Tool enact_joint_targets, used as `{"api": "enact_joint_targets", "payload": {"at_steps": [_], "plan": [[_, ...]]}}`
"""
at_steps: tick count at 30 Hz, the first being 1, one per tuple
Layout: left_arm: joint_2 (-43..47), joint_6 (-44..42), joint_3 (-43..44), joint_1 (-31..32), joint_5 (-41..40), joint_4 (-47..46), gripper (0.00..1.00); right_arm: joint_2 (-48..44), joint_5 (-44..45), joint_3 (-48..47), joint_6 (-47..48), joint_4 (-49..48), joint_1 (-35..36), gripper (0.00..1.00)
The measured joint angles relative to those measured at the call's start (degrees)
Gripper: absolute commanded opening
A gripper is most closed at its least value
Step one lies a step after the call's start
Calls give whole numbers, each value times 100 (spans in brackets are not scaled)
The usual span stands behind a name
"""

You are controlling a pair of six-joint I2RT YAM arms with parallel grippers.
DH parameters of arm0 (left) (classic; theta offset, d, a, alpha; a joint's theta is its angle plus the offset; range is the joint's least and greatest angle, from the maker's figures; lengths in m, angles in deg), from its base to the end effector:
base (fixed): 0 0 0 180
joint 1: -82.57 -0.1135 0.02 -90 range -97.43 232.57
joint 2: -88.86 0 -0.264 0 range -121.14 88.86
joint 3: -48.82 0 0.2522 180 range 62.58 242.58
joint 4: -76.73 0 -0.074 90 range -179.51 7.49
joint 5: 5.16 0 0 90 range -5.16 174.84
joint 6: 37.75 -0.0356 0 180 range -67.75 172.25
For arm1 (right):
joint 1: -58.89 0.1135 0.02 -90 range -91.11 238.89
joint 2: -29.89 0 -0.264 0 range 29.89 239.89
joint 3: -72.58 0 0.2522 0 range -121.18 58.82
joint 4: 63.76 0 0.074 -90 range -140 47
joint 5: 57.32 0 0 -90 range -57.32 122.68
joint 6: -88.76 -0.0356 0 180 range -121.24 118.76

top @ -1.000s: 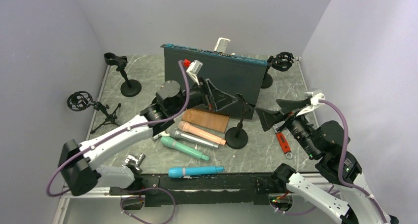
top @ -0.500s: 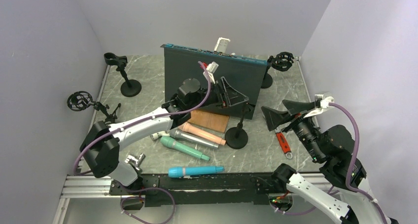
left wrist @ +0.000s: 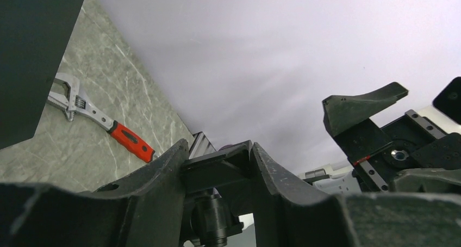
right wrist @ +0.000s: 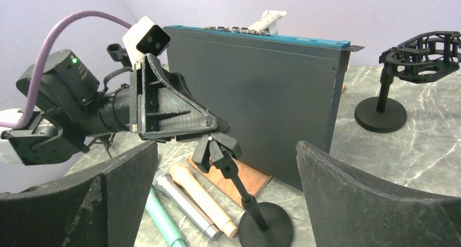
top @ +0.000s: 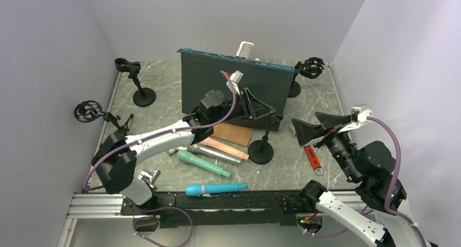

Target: Remove the microphone from the stand

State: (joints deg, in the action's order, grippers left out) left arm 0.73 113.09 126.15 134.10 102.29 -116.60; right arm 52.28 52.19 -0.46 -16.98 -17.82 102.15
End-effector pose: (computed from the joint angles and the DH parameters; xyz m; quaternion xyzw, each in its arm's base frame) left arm 0.2199 -0.2940 0.3349 0.0538 0.6900 -0.6517 0.3103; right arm 0.0395 0.0208 0.4179 -0.0378 0.6781 0.2571 0.6875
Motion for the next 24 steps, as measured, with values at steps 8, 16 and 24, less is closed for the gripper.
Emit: {"api": "enact_joint_targets", "payload": {"at_steps": [8, 16, 24], "plan": [[-544, 37, -693, 136, -90, -595, 18, -39, 68, 98, -37, 103, 0, 100], [-645, -68, -610, 149, -87, -455, 44, -39, 109, 120, -61, 120, -4, 100], [-216, -1067, -138, -63, -68, 1327, 71, -37, 129, 120, -120, 120, -4, 100]]}}
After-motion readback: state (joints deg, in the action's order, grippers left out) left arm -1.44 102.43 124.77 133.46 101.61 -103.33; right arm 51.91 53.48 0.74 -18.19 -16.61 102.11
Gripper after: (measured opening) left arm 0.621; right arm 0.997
